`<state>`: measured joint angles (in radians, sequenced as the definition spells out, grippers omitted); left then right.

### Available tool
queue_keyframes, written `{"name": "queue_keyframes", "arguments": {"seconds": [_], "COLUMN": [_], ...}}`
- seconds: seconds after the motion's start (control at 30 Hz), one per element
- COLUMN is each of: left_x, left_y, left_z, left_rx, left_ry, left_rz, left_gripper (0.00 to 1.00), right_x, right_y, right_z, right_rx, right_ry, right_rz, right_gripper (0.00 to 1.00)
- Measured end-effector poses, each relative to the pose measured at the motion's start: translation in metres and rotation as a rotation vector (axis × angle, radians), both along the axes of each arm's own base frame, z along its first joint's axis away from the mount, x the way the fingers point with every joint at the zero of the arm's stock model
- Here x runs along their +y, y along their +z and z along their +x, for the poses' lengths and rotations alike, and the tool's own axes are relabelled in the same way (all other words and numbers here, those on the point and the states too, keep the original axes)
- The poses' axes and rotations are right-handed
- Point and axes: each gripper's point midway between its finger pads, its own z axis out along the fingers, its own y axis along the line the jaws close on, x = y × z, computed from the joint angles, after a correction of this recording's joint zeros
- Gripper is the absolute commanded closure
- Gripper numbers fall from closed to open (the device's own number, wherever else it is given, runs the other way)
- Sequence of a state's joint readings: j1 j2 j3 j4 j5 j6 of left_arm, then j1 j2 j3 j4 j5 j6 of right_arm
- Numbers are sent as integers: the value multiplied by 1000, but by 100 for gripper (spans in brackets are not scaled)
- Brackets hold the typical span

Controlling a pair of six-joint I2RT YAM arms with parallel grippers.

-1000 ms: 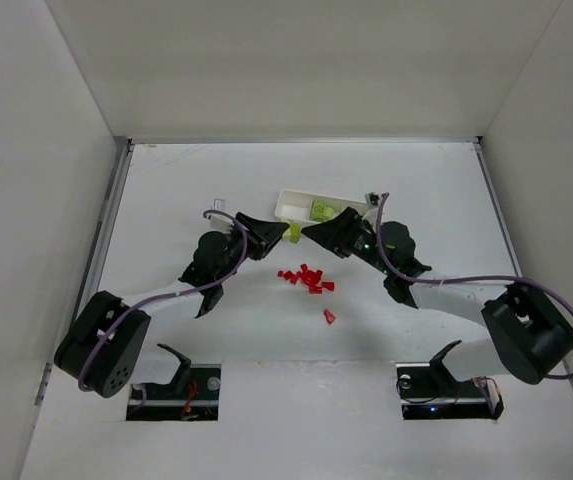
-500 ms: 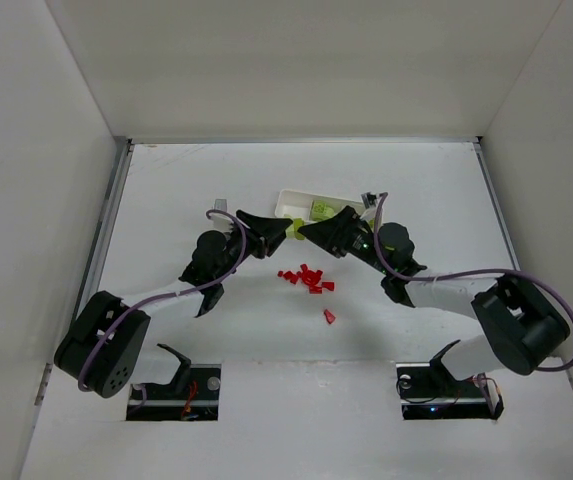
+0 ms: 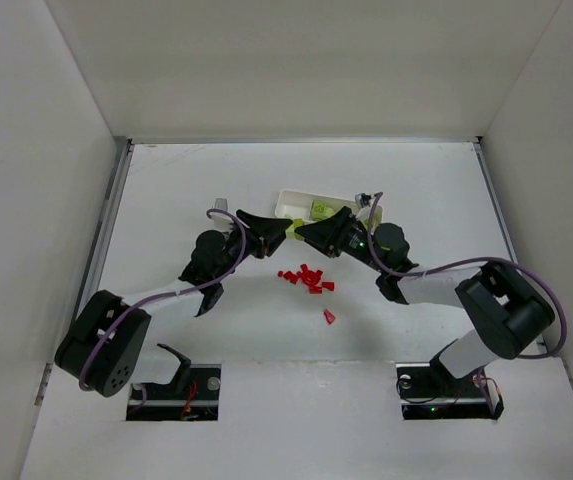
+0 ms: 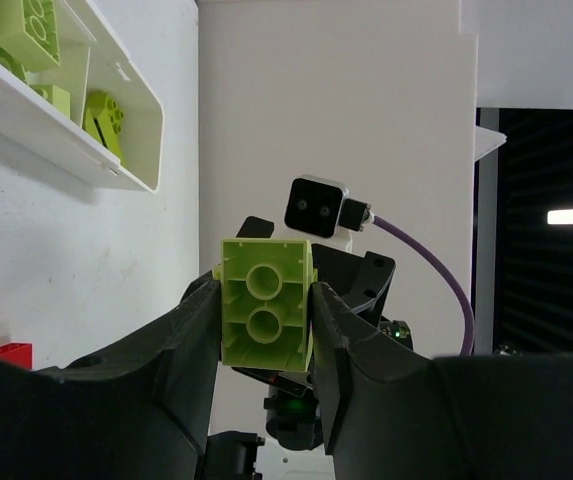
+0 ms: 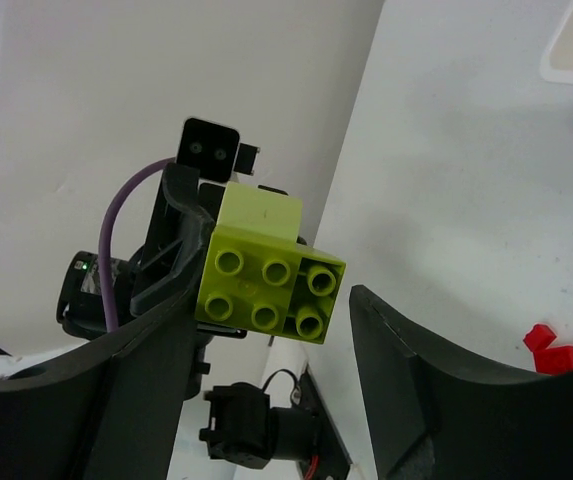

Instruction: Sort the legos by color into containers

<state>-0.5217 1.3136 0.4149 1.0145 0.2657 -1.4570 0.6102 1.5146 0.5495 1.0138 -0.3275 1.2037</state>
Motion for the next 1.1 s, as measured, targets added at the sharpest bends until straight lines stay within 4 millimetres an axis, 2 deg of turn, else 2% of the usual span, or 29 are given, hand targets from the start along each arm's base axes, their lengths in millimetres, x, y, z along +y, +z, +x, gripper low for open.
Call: {"name": "queue_keyframes", "arguments": {"seconds": [0.23,0.4,0.53,0.6,0.73,0.87,1.0,1.1], "left_x": [1,2,-2,1,17,17,13,10], "left_y": [-2,0,4,4,-6,-13,-16,-17], "left_z": [2,2,-3,-2,14,16,13,10], "left_rx": [3,-7,-28,-37,-23,-14,-25,-40], "left_ry": [6,2,-41,-40,18,22,9,-2], "left_rz": [3,-1,-9,-4,20,40,58,75], "left_gripper": [79,80,80,80,80,80,79,78], "right_x": [3,-1,-8,-18,-47,-66,-94,-120], "right_y": [0,4,9,12,29,33,19,-4], "right_z": [3,5,-1,0,16,24,40,55], "right_rx": [26,16,-3,-15,-66,-100,-97,-83], "right_ry": [10,5,18,-2,-92,-149,-258,-381], "right_rz": [45,52,52,53,63,28,-87,-242], "right_gripper": [52,56,56,56,56,56,55,55]}}
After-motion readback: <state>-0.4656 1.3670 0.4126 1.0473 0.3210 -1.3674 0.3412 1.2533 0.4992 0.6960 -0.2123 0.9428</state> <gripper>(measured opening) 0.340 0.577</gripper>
